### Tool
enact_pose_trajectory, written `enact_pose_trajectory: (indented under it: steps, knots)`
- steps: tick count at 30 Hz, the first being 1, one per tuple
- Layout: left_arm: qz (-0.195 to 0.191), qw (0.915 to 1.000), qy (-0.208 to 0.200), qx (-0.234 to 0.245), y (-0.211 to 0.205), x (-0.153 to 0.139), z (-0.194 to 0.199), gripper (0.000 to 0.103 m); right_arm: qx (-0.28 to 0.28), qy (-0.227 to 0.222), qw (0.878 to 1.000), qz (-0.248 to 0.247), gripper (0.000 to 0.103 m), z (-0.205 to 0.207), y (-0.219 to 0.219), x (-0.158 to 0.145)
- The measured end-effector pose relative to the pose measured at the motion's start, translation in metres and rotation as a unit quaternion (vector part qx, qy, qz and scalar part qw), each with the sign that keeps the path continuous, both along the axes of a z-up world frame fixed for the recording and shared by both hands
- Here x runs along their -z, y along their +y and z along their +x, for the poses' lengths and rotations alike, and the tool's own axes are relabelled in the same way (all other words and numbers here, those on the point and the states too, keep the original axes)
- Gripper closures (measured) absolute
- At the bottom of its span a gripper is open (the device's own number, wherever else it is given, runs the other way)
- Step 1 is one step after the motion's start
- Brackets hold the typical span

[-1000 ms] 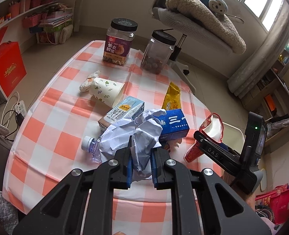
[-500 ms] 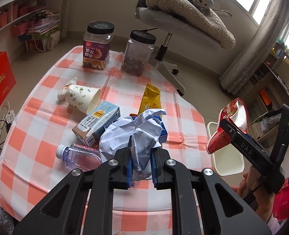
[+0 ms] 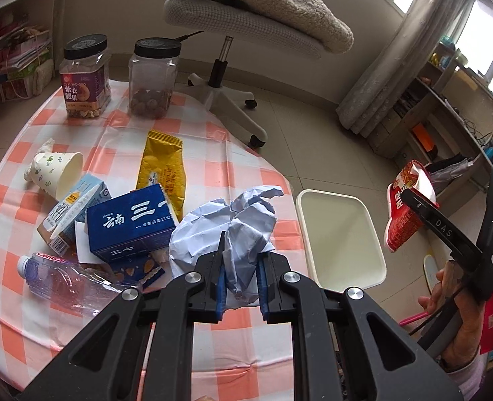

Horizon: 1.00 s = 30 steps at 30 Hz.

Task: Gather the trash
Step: 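Lift the red snack bag with the right gripper and carry it over the white bin, then release the snack bag into the bin with the right gripper while the left gripper drops the crumpled paper in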

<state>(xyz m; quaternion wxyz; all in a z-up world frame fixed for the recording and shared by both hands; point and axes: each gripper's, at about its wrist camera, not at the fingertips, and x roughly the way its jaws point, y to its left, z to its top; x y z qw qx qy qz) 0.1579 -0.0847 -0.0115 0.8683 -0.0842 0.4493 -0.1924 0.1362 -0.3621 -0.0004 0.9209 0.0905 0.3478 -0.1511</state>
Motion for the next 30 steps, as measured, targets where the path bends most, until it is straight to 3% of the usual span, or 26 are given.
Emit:
enact_pose_trajectory:
  steps: [6, 16, 22, 23, 24, 26, 30]
  knots:
    - [0.003, 0.9985, -0.015, 0.053, -0.08, -0.014, 0.002, 0.088, 0.044, -0.027, 0.998, 0.026, 0.016, -0.02, -0.046, -0.016]
    - [0.008, 0.9946, 0.006, 0.103, -0.179, -0.004, 0.018, 0.088, 0.118, -0.066, 0.987, 0.091, 0.013, -0.053, -0.113, -0.025]
    - [0.009, 0.9923, 0.009, 0.123, -0.225, -0.002, 0.025, 0.087, 0.14, -0.079, 0.982, 0.099, 0.013, -0.066, -0.129, -0.027]
    - [0.005, 0.9918, 0.011, 0.128, -0.231, -0.003, 0.027, 0.084, 0.144, -0.08, 0.982, 0.097, 0.013, -0.067, -0.131, -0.027]
    - [0.006, 0.9923, 0.01, 0.123, -0.234, -0.004, 0.03, 0.069, 0.148, -0.081, 0.981, 0.093, 0.013, -0.069, -0.131, -0.027]
    - [0.002, 0.9936, 0.003, 0.113, -0.236, -0.009, 0.033, 0.056, 0.151, -0.083, 0.981, 0.088, 0.013, -0.071, -0.13, -0.028]
    - [0.018, 0.9946, -0.029, 0.098, -0.224, -0.023, 0.029, 0.056, 0.151, -0.089, 0.981, 0.077, 0.012, -0.073, -0.124, -0.03]
